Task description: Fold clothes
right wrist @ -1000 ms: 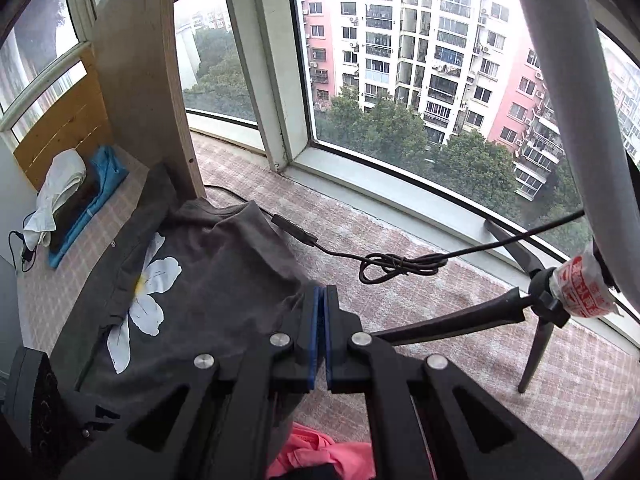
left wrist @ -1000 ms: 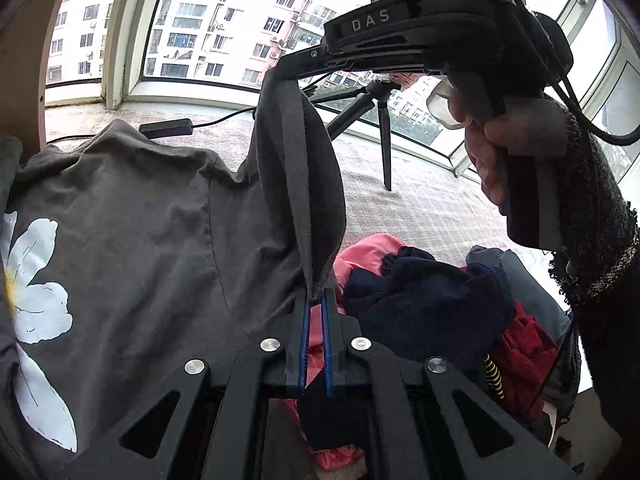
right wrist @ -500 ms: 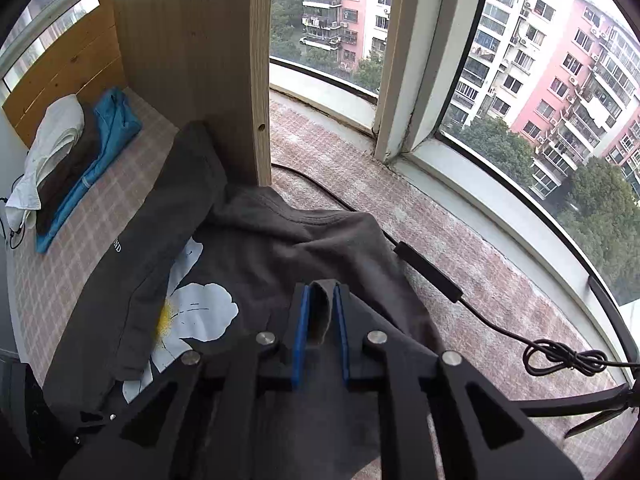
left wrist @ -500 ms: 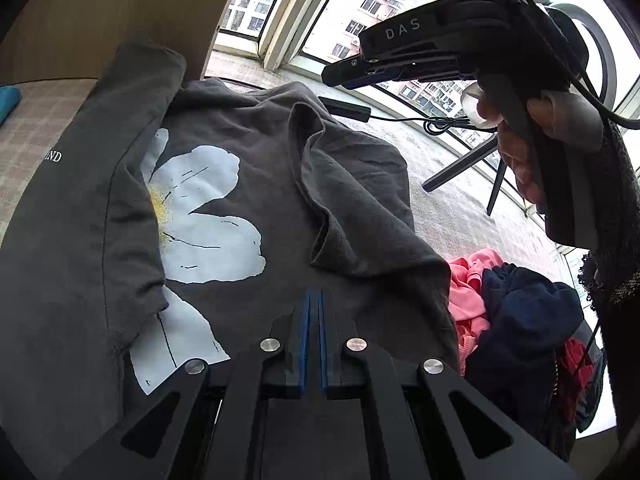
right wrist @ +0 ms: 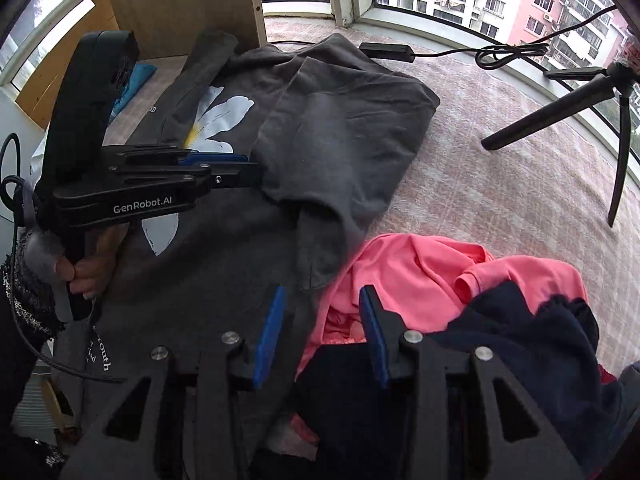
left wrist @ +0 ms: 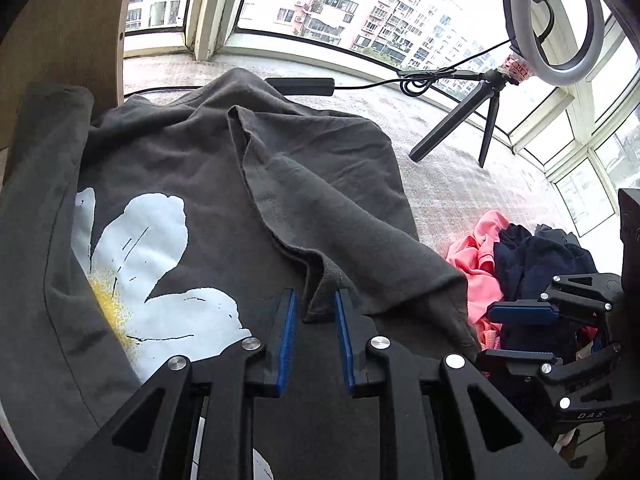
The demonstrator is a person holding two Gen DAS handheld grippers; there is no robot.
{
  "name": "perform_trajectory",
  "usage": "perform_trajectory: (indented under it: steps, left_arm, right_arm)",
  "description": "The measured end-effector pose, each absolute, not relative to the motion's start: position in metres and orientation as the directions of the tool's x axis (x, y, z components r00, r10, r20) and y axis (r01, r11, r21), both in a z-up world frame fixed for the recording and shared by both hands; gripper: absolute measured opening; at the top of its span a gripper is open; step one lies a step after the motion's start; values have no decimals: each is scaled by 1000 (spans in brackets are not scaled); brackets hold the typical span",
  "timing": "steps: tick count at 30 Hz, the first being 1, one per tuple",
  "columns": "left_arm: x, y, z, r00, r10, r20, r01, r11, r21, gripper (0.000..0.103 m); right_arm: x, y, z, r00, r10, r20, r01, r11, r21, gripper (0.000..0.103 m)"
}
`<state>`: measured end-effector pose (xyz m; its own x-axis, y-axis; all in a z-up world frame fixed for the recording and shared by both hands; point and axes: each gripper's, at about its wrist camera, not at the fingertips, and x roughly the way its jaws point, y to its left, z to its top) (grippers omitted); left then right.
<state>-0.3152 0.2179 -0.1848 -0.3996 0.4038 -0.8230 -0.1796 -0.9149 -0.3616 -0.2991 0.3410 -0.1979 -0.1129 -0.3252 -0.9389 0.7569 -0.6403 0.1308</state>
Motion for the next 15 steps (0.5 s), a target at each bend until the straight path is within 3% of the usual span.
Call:
perform_trajectory:
  steps: [2,8,10,12,15]
  left_arm:
    - [-316,215,-181,-391,423,-817,-203,-906,-372,1]
    - [-319,207,-171,-369,453,-812,-262,-888,-377,0]
    - [-318,204,-170,-356,474,-806,-273,-877,-396,11]
    - [-316,207,-172,-350,468,-812,-297,-877,-378,33]
    - [-317,217,-177,-339,475,-812,-325,-869,-373,32]
  right_arm:
    - [-296,341,-205,-137,-315,-939,730,-673,120,38]
    - [-295,336,-209,-171,-297,-939,682,-724,105,38]
    - [-293,332,-210,-177,-282,-943,677,-731,91,38]
    - [-293,330,-210,-183,-265,-947,671,-738,77,38]
    - [-296,330,-212,-189,-249,-950,659,-750,65,38]
